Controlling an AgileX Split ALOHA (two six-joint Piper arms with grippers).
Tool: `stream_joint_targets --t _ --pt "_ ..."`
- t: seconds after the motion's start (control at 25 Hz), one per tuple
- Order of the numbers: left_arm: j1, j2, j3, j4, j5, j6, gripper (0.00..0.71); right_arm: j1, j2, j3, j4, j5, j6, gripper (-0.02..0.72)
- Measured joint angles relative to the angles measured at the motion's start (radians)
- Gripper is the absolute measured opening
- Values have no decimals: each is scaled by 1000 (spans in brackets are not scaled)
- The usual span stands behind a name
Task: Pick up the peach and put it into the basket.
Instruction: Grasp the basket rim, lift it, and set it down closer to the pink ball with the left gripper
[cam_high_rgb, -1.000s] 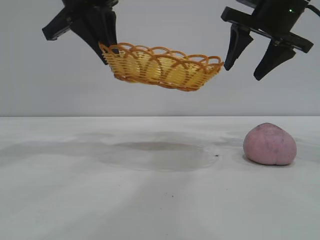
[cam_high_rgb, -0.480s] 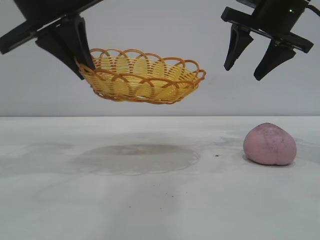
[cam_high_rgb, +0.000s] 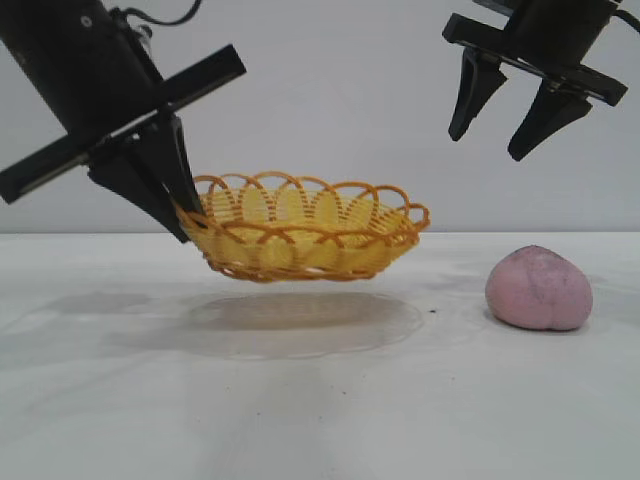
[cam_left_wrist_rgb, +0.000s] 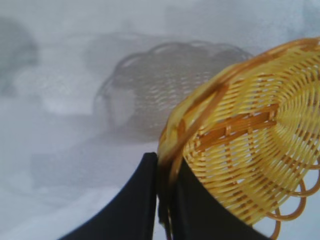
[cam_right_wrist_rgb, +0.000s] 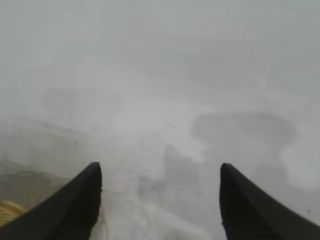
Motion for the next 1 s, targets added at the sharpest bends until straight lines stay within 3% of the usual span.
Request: stream_joint_targets --t 0.04,0.08,0.4,0.56,0.6,0.68,1.0 --pt "0 0 0 -2 0 2 65 0 0 0 2 -2 0 418" --pt "0 0 0 -2 4 2 65 0 0 0 4 -2 0 418" --pt "0 0 -7 -4 40 30 428 0 0 0 4 -6 0 418" --pt "0 0 -56 4 106 90 427 0 0 0 4 -6 0 418" --pt "0 0 -73 22 127 96 468 0 0 0 4 -6 0 418" --pt "0 0 -112 85 176 101 453 0 0 0 4 -6 0 418" --pt "29 0 -274 616 352 -36 453 0 0 0 4 -2 0 418"
